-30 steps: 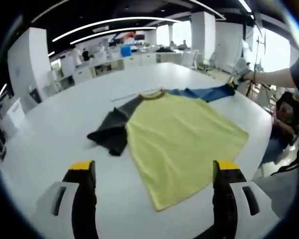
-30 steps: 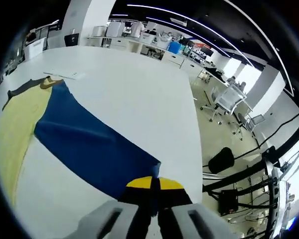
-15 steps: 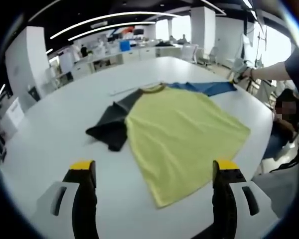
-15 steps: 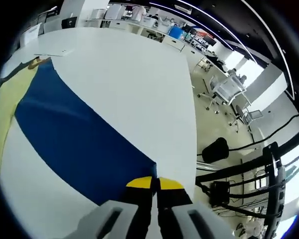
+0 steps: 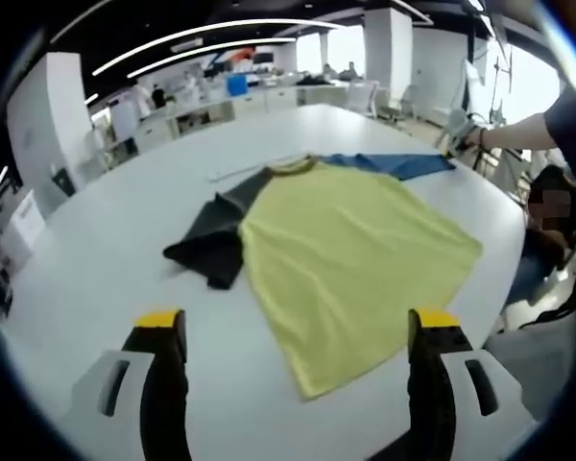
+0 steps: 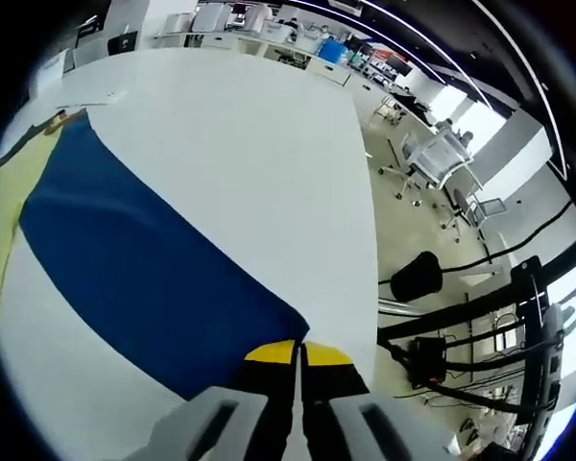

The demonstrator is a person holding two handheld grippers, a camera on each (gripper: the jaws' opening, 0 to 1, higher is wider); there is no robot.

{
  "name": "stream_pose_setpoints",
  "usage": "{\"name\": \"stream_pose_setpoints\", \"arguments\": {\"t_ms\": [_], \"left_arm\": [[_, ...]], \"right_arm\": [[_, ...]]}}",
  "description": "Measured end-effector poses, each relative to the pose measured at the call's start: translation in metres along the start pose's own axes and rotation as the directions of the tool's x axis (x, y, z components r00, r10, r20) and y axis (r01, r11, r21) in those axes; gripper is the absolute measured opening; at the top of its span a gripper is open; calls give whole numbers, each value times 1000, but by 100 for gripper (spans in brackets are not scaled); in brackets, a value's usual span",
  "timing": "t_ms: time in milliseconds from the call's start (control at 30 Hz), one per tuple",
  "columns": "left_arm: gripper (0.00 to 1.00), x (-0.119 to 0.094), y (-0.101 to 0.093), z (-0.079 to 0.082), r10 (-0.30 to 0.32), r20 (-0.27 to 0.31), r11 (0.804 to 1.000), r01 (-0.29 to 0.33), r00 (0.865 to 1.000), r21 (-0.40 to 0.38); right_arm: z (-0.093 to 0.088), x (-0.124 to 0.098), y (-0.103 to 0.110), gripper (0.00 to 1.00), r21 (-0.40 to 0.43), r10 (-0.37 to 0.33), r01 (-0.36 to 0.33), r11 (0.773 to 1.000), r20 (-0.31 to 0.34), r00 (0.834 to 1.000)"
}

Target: Fold the garment on the visible template until the final outline fits inside the template.

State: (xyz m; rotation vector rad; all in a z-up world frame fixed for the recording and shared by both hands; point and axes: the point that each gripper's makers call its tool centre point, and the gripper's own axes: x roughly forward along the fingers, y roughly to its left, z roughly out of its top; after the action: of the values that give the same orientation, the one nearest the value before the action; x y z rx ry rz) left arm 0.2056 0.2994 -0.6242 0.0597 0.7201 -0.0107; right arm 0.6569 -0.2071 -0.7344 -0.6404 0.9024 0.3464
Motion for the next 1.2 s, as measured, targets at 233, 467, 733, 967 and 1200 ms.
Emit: {"name": "stream_pose_setpoints", "arguments": {"t_ms": [233,467,733,967,1200], "left_arm": [[92,0,0,1,4,1,1000,-4,1000,8],[92,-1,0,2,5,10,1000,-5,1000,7],[93,-3,-1,7,2,29,1000,-2,1000,4],[92,-4,0,6,3,29,1000,-3,1000,-1],[91,-6,2,10,14,40,1000,-14,999,-8]], "right_arm": [[5,-2,-8,13,135,0,-5,991,38,999],[8,-14,1,26,258,73,-92,962,81,994],[0,-17,12,26,302,133,-145,942,61,989],[-13,-17,25,25,384,196,-193,903,31,980],[-14,-17,23,21,398,202,-201,895,39,979]]}}
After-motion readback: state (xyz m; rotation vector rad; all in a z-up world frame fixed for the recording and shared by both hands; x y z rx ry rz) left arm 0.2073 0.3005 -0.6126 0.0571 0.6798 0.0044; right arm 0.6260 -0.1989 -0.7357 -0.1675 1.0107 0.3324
